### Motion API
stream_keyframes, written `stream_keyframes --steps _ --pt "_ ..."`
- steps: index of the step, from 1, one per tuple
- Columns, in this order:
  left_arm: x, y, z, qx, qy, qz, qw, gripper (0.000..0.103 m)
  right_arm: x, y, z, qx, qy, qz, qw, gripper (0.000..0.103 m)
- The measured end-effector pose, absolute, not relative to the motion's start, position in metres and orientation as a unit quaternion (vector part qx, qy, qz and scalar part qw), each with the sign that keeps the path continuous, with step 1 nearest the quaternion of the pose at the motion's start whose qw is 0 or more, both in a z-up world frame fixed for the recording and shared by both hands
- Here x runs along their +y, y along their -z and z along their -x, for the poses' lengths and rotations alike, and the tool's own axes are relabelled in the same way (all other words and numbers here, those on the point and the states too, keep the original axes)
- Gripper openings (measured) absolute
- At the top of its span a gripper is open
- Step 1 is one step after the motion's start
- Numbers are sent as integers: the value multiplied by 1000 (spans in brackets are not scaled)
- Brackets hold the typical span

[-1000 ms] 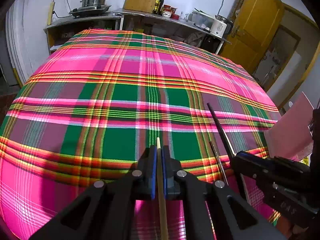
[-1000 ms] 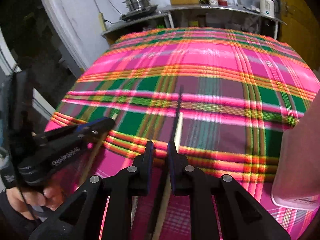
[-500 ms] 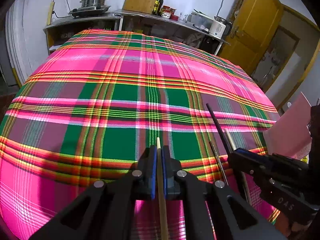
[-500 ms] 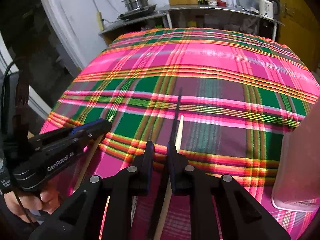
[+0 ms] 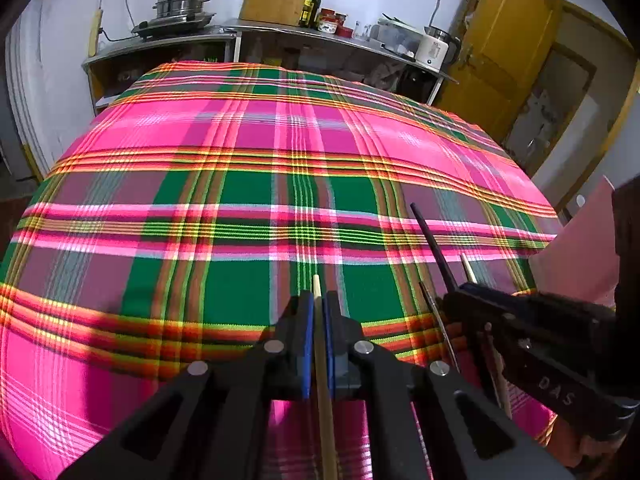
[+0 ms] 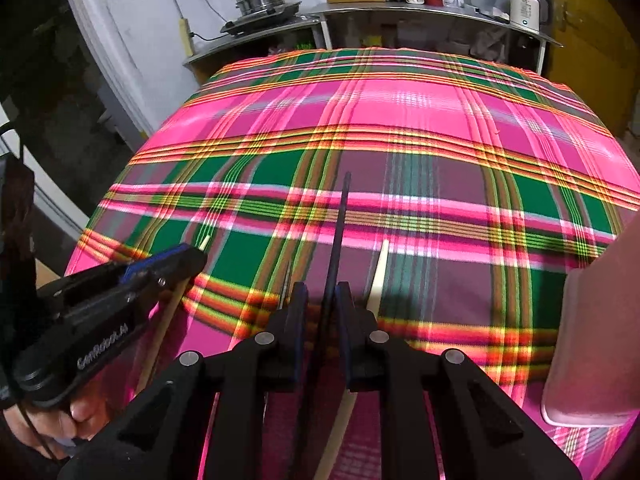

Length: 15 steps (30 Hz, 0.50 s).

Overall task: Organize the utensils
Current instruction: 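Lift both held chopsticks and carry them toward the pink basket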

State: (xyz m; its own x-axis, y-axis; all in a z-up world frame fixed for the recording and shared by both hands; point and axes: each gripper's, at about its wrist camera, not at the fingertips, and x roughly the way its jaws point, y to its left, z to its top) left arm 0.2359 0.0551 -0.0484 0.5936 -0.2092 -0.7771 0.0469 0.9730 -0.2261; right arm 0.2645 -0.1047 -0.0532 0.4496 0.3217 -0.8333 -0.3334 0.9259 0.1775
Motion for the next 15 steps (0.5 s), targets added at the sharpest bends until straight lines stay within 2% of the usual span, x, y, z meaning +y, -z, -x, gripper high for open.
stream_keyframes --steps 1,3,15 --pt "55 48 -237 446 72 90 887 6 -103 53 -266 489 -191 10 851 14" --pt "54 48 -238 448 73 87 887 6 -100 53 -269 489 -187 21 852 7" --pt "61 27 -231 449 75 103 885 5 -108 15 -245 451 -219 0 865 5"
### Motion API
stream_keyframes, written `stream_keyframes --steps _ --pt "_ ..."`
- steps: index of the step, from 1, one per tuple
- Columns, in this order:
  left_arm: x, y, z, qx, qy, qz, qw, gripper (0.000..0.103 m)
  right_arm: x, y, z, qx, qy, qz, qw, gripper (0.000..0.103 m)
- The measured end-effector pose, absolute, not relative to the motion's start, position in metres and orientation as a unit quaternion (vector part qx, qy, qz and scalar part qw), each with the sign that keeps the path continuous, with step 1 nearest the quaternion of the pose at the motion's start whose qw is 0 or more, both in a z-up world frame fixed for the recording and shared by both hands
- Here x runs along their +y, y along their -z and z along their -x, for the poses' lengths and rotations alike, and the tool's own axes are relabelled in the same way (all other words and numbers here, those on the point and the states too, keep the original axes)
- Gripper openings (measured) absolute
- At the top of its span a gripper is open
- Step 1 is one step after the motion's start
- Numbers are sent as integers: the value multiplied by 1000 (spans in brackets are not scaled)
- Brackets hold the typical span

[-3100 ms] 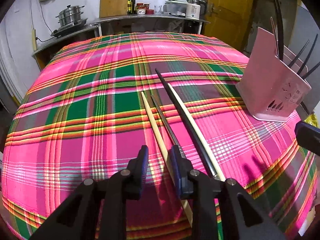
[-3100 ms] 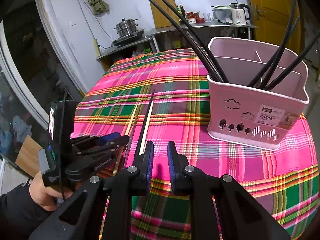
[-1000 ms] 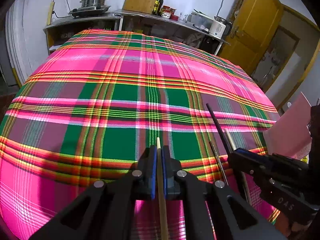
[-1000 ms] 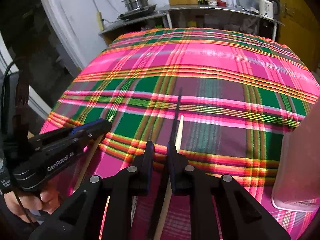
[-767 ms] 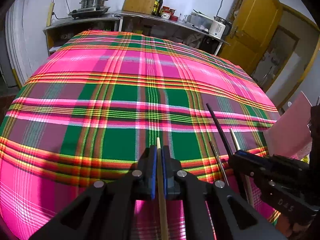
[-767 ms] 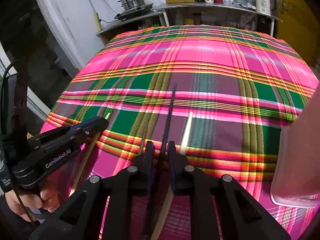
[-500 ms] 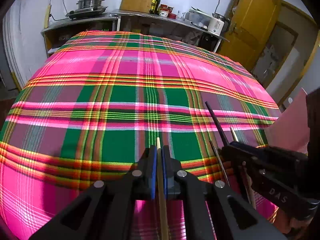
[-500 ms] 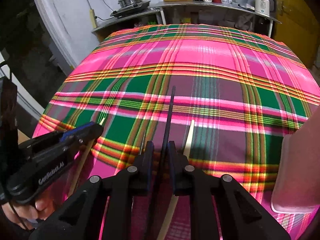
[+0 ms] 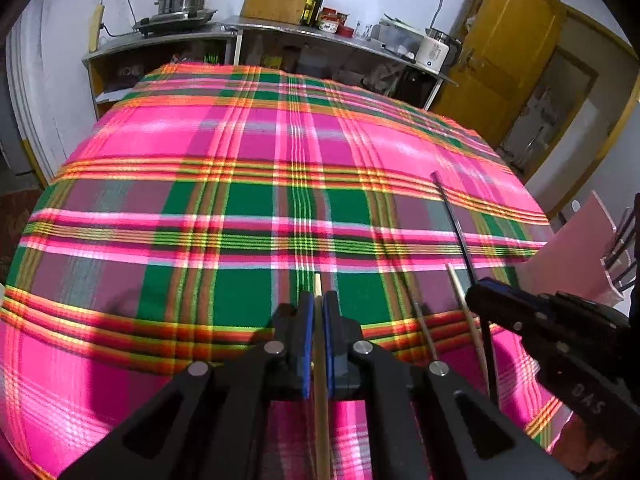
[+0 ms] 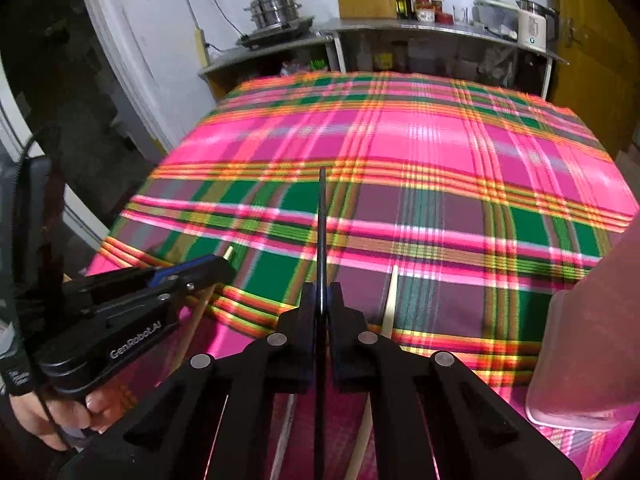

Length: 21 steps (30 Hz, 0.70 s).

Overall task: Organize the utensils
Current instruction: 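Lift both held chopsticks and carry them toward the pink basket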

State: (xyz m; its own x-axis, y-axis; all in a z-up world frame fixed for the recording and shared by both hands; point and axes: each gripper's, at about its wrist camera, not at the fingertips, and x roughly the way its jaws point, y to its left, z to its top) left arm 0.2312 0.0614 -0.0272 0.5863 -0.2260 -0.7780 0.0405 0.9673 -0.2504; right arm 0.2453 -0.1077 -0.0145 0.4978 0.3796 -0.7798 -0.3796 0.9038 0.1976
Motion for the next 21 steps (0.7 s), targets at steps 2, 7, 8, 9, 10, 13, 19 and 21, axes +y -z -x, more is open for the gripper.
stream_keyframes --steps 2,7,8,9,10,13,19,21 --pt "63 17 -226 442 78 106 887 5 -110 3 -239 439 -223 -1 870 5" --pt "67 -12 -213 423 84 107 896 5 -113 -20 -223 416 -232 -7 879 5" --pt "68 -20 -209 418 85 106 898 5 -113 -25 -218 410 -234 -8 881 5" --pt "68 -25 -205 413 87 106 900 5 -114 -30 -214 406 -235 -9 883 5" --pt "68 -32 -201 408 89 105 902 5 -115 -34 -212 402 -237 -10 885 5" --pt "66 -48 -189 396 95 101 908 5 -119 -45 -203 389 -239 -14 889 5" --pt "61 -77 -165 375 109 93 916 5 -133 -68 -183 365 -242 -20 899 5" --pt "59 -84 -156 369 113 90 918 5 -138 -74 -178 358 -241 -25 902 5"
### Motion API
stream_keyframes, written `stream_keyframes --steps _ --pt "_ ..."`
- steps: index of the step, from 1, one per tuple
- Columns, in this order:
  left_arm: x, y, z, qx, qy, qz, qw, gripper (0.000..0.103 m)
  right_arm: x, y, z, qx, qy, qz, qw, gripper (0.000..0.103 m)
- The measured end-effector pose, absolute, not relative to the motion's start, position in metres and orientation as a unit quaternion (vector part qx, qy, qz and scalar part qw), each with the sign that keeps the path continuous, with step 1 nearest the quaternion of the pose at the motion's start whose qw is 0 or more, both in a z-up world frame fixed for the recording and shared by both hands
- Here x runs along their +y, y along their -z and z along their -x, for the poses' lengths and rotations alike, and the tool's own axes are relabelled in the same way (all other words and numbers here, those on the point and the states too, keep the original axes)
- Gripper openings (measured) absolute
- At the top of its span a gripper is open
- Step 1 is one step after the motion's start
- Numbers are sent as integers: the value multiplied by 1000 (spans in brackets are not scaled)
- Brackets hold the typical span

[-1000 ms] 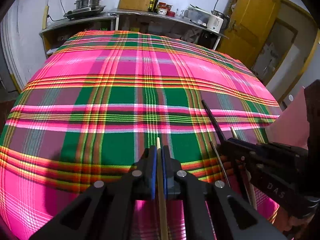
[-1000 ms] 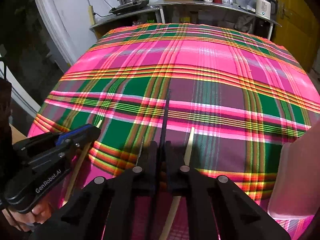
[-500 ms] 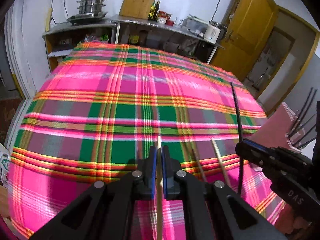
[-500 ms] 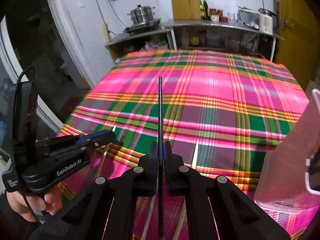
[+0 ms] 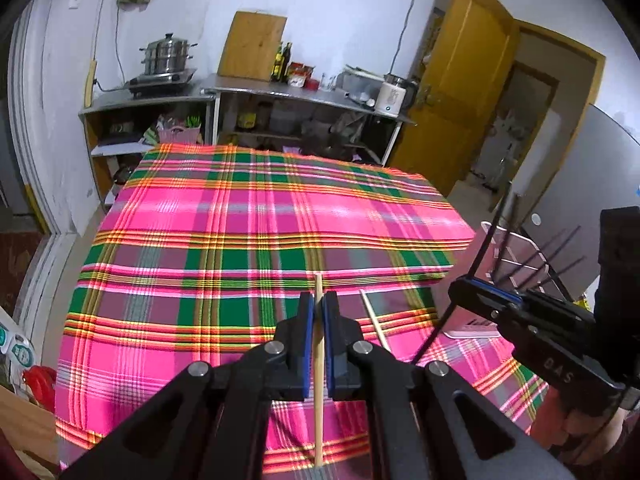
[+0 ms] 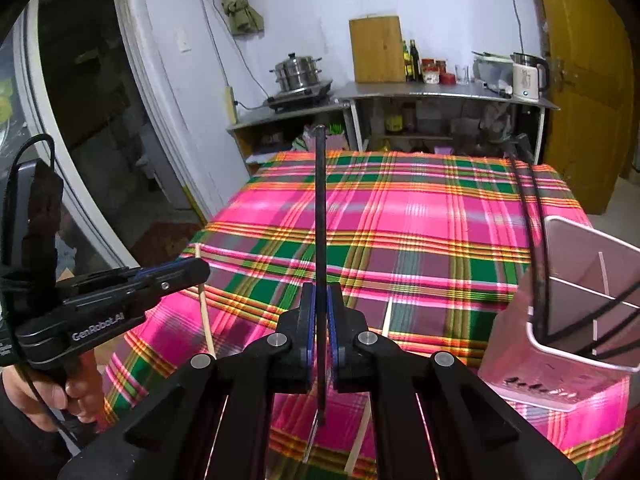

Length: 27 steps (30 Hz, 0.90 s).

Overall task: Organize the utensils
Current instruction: 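Lift both held chopsticks and carry them toward the pink basket, then lower both held chopsticks into the pink basket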

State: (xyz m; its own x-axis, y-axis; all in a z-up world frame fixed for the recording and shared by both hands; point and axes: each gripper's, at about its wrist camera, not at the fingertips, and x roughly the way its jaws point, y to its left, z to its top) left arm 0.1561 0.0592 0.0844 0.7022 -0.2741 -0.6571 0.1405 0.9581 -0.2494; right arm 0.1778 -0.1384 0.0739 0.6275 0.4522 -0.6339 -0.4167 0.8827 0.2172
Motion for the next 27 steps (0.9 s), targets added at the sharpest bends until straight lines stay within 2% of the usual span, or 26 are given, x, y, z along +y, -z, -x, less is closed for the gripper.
stream_keyframes --steps 15,27 --pt "30 -132 -122 335 154 73 926 5 -183 -113 -142 308 -228 -51 922 5" --pt "-35 -162 -124 322 229 63 916 5 -246 -136 -118 282 -175 -72 941 5"
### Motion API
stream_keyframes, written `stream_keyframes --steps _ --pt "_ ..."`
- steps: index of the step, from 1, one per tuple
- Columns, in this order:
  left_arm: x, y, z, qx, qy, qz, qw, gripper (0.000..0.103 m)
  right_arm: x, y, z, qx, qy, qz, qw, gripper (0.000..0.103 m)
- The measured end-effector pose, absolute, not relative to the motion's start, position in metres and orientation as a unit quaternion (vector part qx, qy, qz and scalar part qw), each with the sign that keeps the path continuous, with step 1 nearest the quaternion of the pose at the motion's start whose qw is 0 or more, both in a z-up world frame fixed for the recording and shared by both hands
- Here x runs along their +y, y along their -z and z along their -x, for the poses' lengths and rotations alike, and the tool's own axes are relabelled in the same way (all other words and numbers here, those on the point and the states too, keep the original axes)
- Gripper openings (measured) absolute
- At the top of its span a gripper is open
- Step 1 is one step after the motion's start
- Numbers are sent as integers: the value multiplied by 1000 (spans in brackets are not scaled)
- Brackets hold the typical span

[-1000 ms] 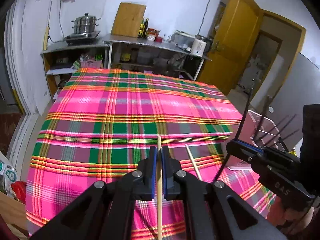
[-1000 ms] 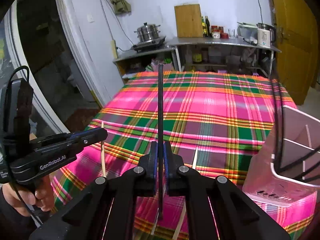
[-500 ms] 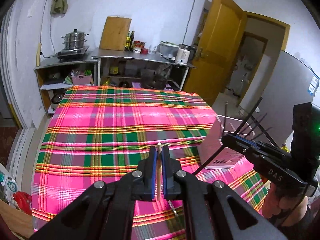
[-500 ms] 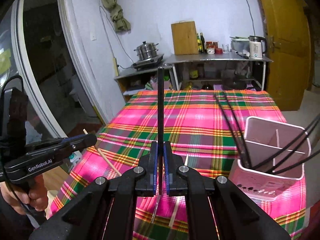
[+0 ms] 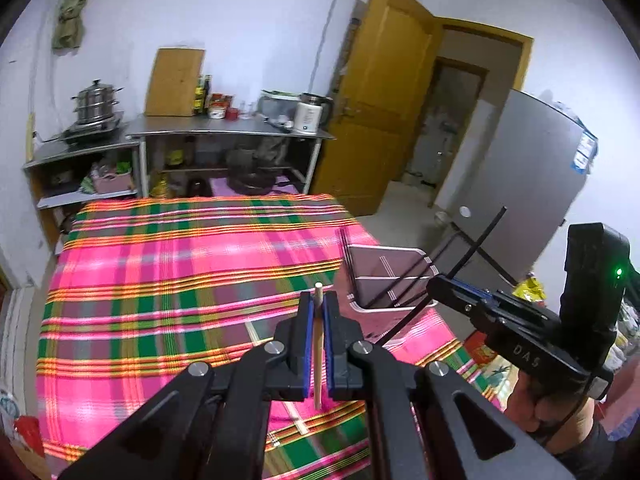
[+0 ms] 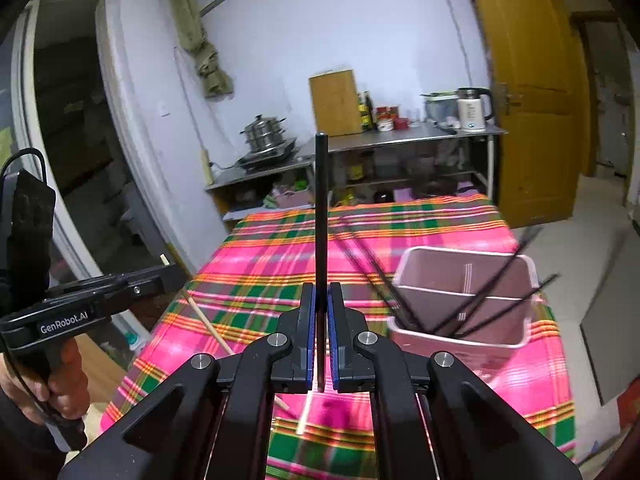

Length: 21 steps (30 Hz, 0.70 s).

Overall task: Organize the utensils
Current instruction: 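Lower both held chopsticks into the pink basket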

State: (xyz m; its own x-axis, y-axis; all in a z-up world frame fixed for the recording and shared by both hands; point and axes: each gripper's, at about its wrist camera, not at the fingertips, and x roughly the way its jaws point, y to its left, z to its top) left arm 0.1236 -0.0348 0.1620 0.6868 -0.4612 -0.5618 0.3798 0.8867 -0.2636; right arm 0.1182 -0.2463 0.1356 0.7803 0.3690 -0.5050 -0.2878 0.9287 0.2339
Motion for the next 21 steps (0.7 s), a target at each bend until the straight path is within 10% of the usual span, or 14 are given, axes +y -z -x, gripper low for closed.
stream_keyframes --steps 21 --pt "-123 -200 -203 293 279 56 913 5 -315 -163 -151 240 -94 -104 961 5"
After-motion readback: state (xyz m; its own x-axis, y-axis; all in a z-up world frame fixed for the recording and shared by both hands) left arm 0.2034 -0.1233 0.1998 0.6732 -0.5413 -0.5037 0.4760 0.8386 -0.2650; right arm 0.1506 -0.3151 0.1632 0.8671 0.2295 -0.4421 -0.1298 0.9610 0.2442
